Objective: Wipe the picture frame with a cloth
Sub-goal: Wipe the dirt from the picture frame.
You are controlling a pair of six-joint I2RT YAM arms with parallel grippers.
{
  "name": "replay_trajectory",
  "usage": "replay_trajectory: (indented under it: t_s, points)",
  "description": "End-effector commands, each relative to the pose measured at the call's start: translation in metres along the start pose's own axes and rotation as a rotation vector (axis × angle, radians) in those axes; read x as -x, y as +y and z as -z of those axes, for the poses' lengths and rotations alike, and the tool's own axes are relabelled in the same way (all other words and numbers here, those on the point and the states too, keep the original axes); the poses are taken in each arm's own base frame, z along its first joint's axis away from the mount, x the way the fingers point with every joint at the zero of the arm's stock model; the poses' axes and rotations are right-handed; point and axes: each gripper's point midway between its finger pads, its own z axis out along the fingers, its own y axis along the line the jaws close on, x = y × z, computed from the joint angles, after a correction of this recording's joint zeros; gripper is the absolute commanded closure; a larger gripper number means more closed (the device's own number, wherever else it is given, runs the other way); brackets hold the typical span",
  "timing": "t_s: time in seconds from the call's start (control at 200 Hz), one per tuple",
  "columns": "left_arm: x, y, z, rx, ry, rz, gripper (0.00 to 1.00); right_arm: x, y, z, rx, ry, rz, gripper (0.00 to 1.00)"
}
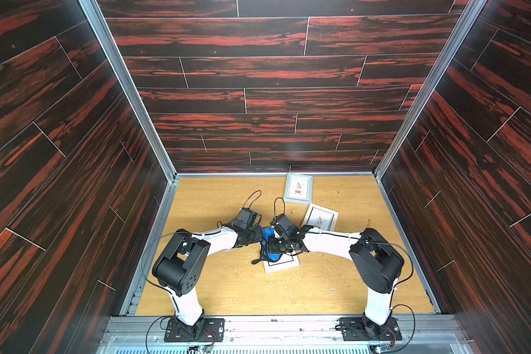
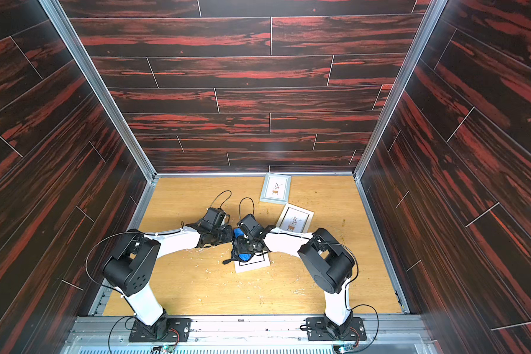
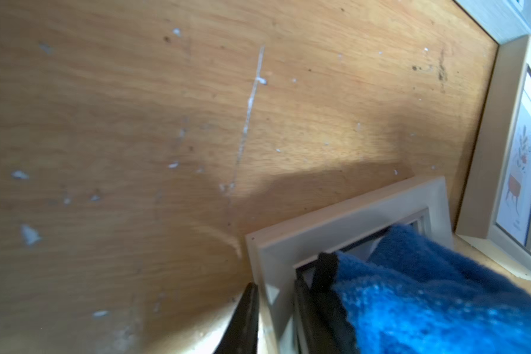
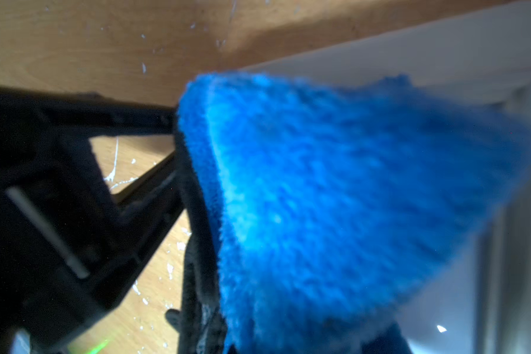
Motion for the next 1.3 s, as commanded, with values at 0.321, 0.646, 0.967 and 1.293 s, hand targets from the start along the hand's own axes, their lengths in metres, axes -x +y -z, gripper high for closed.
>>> replay_trajectory:
  t_s: [0.321, 0.646, 0.967, 1.293]
  points:
    - [-0.043, -0.021, 0.023, 0.016, 0.061, -0.082, 0.55, 0.025, -0.053, 0.051, -0.109, -0.091, 0.003, 1.00]
    - [-0.049, -0.012, 0.011, 0.089, 0.098, -0.099, 0.52, 0.028, -0.044, 0.053, -0.057, -0.111, 0.027, 1.00]
    - [-0.055, 0.001, 0.003, 0.141, 0.116, -0.120, 0.61, 0.026, -0.033, 0.045, -0.009, -0.086, 0.064, 1.00]
    - [-0.056, 0.021, 0.006, 0.186, 0.113, -0.119, 0.73, 0.024, -0.007, -0.003, 0.021, 0.017, 0.038, 1.00]
